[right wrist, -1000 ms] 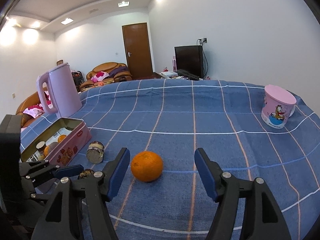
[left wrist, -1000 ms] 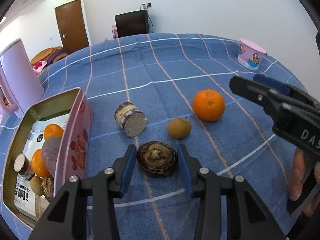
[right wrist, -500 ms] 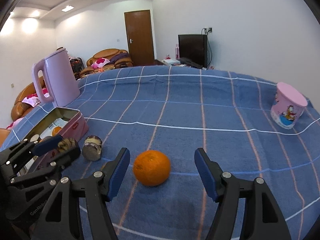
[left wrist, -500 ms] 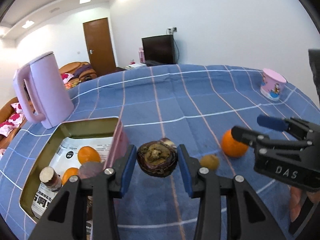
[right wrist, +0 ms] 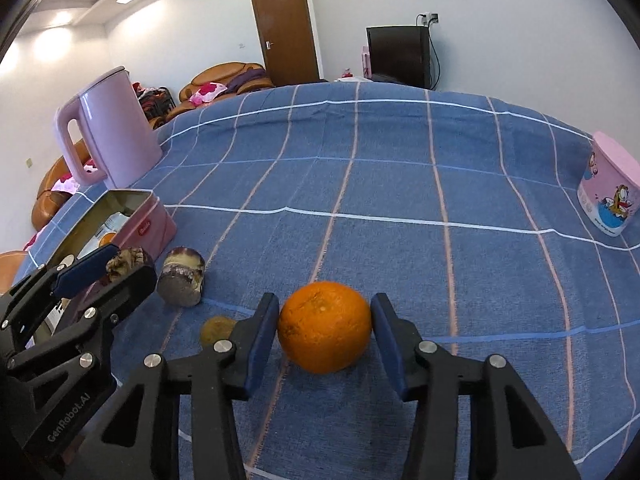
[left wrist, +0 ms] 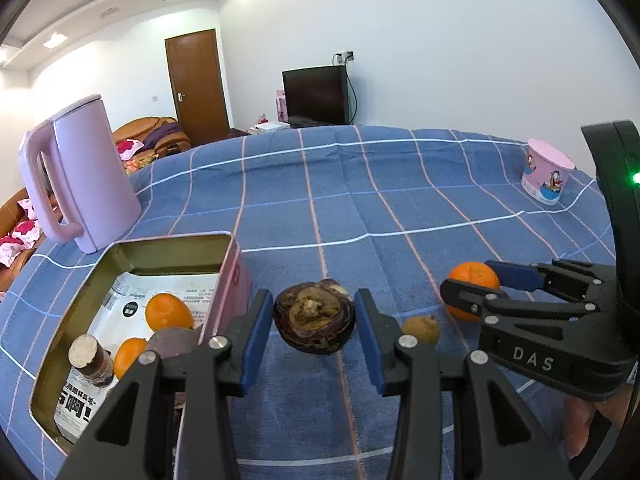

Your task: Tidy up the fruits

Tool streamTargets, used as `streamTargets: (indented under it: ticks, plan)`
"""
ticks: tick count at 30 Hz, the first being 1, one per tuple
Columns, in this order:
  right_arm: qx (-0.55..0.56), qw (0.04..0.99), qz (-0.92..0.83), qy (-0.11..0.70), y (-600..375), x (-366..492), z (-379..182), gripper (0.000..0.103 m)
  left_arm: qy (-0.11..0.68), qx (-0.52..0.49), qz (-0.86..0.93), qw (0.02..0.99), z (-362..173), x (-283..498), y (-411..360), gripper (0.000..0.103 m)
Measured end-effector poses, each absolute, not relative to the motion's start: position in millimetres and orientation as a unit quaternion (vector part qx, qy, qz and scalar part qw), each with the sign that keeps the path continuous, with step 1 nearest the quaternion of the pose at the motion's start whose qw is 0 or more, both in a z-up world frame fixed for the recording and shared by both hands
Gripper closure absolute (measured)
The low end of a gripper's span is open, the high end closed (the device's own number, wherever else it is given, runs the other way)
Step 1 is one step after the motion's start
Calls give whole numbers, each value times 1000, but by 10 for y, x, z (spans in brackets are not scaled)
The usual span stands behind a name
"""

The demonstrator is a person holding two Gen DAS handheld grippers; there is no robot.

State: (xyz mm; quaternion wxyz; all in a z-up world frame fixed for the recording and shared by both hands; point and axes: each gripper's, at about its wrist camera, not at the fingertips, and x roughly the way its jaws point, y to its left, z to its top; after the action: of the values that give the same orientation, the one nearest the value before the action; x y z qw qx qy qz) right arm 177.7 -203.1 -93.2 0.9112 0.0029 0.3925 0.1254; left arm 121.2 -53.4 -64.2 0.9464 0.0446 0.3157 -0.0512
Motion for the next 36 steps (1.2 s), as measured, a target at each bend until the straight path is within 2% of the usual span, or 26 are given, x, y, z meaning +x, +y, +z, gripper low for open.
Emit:
streamTargets:
  ticks: [36]
  plan:
    - [-8, 952, 131, 277, -2031, 1403, -637, 55, 274, 40, -41, 960, -556, 1077, -500, 59]
